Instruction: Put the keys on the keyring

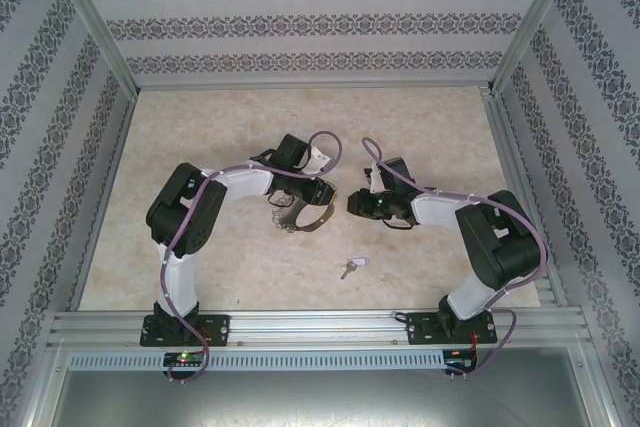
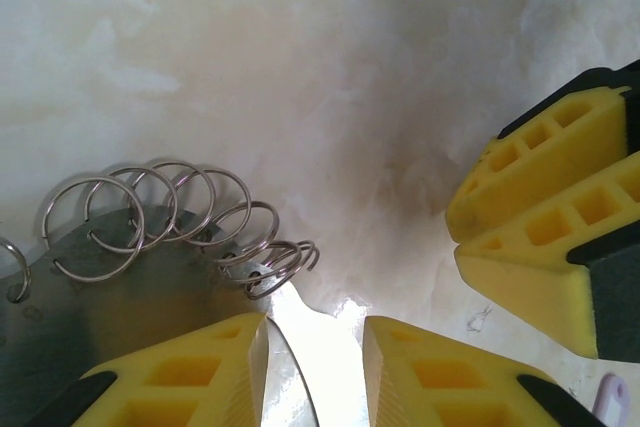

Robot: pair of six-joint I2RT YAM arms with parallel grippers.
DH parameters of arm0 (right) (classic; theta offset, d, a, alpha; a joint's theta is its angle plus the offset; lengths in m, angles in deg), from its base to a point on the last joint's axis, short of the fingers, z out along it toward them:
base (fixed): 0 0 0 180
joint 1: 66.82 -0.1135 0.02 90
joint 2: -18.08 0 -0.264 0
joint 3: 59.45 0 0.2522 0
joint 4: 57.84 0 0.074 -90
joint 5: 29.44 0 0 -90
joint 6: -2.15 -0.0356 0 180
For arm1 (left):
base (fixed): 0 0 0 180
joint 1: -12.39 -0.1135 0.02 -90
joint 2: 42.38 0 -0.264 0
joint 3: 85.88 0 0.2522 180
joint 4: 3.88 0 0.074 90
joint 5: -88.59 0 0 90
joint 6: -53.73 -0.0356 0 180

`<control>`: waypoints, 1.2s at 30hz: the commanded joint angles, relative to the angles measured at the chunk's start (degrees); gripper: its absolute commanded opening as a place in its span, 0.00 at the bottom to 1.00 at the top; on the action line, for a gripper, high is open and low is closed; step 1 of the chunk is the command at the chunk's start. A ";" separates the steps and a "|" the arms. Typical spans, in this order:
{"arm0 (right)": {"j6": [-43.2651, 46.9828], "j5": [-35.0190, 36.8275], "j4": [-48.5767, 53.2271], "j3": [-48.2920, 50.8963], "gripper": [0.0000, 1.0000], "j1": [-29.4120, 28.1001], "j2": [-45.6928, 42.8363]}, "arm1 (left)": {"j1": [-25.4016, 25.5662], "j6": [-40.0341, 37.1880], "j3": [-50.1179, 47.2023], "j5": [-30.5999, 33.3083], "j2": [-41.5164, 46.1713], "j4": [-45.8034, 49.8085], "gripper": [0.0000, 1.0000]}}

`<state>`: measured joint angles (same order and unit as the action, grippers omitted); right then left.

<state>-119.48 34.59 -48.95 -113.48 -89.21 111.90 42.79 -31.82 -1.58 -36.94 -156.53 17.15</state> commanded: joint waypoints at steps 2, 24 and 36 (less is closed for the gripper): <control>-0.05 -0.98 -1.42 -1.62 0.25 -0.72 1.43 | 0.64 -1.33 2.13 0.64 -1.42 1.53 0.31; -2.45 -3.66 -4.76 -5.07 0.18 -0.73 6.19 | 0.81 -1.04 3.80 -0.73 -3.46 1.53 0.31; -2.55 -3.20 -4.98 -4.73 0.31 -0.58 5.59 | 0.86 0.47 -2.38 5.81 0.72 -6.23 0.37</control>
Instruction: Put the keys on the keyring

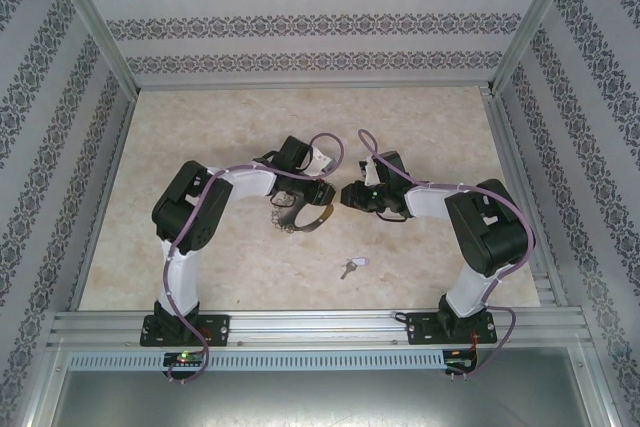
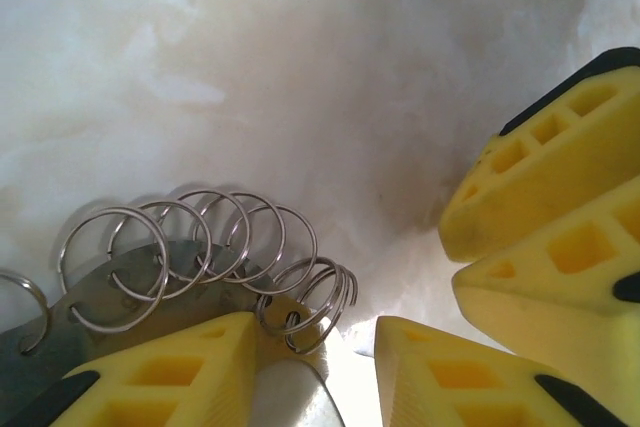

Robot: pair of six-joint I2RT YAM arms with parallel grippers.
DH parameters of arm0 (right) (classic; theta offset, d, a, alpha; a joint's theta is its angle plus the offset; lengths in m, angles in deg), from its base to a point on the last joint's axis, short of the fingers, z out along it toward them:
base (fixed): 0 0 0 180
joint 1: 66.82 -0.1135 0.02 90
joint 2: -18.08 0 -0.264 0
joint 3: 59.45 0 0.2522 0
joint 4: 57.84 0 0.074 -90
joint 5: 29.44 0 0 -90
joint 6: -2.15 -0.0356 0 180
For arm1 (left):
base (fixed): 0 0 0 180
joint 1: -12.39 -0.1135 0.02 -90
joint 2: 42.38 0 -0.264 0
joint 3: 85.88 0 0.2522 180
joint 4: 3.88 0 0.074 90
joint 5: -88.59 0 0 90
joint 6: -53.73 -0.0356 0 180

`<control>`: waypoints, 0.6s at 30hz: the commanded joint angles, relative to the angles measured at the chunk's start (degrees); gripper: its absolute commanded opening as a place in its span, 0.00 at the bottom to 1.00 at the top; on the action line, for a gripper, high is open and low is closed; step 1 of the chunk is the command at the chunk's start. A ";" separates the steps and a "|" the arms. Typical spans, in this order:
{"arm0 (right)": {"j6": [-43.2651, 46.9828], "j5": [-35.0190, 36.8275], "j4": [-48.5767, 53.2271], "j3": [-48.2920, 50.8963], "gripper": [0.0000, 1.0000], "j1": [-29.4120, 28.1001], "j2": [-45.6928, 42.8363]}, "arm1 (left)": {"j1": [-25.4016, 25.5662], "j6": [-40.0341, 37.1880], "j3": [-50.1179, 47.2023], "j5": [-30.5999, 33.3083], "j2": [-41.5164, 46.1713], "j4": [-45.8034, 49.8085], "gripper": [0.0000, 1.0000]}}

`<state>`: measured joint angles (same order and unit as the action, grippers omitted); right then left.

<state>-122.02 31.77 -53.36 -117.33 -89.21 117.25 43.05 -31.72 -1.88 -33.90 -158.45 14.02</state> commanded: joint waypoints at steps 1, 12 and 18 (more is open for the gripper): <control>-0.13 -0.31 -0.52 -0.80 0.32 -0.57 0.28 | 0.60 0.45 -2.70 3.13 3.25 -3.75 0.38; -0.03 -0.38 -0.82 -0.01 0.33 -0.29 -0.56 | 0.68 0.85 -4.21 2.97 4.19 -5.36 0.37; -0.01 -0.47 -1.02 0.35 0.34 0.02 -0.83 | 0.83 0.83 -3.96 2.45 3.64 -5.04 0.36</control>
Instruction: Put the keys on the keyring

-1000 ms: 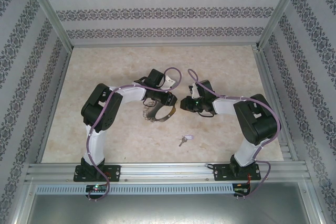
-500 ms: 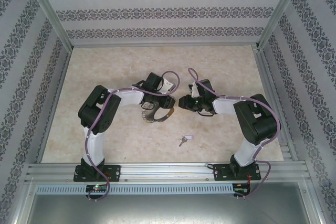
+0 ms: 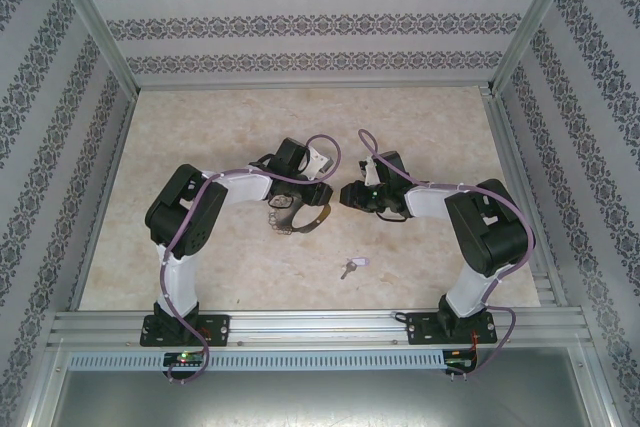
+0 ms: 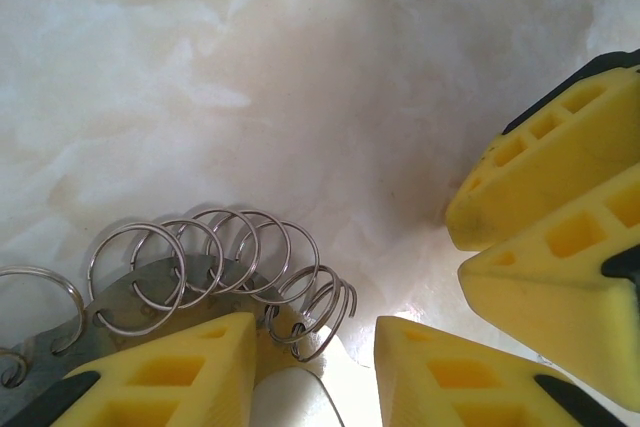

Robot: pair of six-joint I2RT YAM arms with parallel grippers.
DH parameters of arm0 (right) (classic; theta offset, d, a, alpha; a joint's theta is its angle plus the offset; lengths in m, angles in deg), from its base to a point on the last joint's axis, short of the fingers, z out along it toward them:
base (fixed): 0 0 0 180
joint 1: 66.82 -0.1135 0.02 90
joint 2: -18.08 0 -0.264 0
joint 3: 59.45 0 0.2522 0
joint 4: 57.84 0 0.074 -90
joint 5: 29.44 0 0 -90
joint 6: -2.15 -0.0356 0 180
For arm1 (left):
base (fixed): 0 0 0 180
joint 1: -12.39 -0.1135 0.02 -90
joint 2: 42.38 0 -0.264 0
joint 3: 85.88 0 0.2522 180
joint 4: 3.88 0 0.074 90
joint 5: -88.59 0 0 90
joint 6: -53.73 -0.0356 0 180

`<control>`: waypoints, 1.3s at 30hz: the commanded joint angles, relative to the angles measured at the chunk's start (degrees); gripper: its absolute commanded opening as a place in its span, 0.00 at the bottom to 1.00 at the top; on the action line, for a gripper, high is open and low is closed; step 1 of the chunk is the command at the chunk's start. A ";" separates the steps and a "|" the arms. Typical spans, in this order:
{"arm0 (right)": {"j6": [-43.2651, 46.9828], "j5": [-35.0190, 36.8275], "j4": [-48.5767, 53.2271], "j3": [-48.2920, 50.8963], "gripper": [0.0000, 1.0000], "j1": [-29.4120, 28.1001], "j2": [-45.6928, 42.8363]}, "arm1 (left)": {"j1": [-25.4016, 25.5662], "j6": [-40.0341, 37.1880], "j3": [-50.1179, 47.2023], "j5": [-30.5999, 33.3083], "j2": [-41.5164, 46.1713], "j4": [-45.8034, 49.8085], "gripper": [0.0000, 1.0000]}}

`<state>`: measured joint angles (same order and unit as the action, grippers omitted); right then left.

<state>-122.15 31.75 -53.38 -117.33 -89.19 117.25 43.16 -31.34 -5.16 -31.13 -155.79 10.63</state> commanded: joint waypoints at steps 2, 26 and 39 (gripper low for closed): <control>0.16 -0.46 -0.99 0.44 0.34 0.17 -0.83 | 0.90 0.53 -0.70 -0.43 0.81 -1.63 0.35; 0.47 -1.20 -1.15 0.66 0.36 1.58 -1.54 | 1.25 0.96 -0.37 0.89 -2.57 -2.83 0.27; 2.02 -3.62 -1.84 1.81 0.42 3.38 -6.18 | 1.23 -2.20 0.57 -0.35 0.38 0.19 0.00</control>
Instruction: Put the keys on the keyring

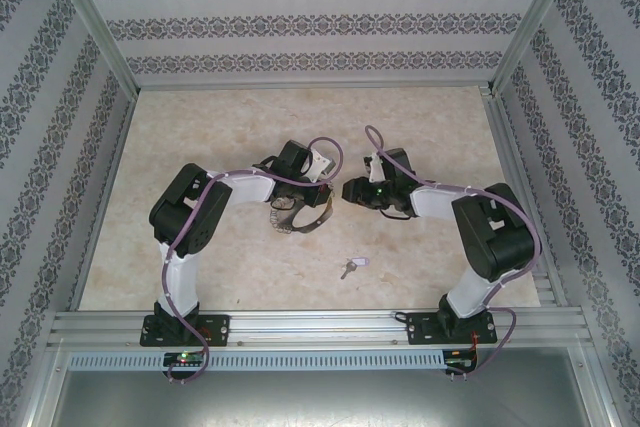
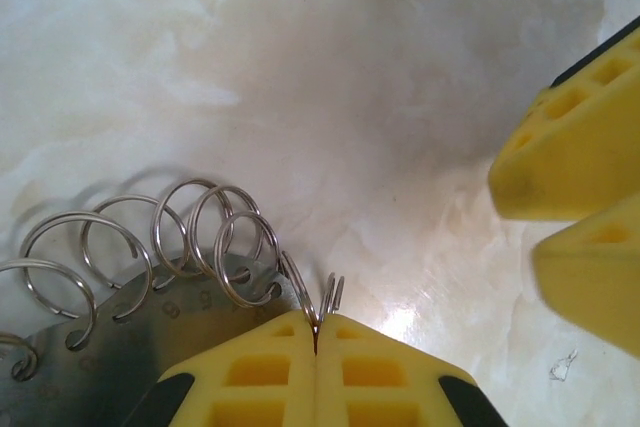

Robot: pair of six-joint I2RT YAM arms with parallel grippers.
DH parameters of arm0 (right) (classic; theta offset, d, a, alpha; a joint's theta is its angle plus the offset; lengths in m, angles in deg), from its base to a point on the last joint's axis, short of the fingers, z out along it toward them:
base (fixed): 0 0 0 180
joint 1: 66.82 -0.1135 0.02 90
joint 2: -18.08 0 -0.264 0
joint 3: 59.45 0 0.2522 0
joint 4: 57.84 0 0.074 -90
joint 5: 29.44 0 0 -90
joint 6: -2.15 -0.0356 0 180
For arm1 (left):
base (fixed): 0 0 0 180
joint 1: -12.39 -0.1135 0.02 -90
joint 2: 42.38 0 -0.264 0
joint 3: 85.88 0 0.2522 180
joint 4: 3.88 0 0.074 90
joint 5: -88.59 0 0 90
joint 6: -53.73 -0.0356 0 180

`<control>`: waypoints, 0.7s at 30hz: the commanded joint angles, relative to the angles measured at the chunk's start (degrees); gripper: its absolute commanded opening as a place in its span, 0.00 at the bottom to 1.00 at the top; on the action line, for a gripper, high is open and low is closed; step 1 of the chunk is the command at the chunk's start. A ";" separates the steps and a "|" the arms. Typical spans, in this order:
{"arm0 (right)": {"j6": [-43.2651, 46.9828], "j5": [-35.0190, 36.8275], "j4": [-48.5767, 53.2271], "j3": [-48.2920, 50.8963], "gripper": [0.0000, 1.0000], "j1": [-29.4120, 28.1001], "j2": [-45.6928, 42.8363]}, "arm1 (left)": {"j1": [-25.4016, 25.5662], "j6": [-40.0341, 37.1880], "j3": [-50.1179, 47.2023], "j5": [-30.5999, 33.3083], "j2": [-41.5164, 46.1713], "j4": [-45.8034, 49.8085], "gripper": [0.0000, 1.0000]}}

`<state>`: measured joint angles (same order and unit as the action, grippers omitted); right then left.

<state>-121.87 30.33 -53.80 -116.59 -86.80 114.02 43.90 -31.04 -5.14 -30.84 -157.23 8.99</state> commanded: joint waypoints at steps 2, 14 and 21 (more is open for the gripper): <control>1.90 -4.32 -2.75 1.61 0.45 1.93 -4.50 | 0.51 -4.30 1.13 -1.65 3.76 4.20 0.00; 2.20 -22.88 -10.47 2.14 0.47 7.17 -9.98 | -0.69 -10.68 6.30 -12.22 11.45 14.23 0.00; -0.64 -27.13 -16.37 3.81 0.43 7.07 -10.60 | -1.34 -10.40 7.12 -14.14 13.42 14.25 0.00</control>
<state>-121.47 7.14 -65.89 -113.79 -79.70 104.79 43.13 -39.78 0.56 -42.38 -145.60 21.17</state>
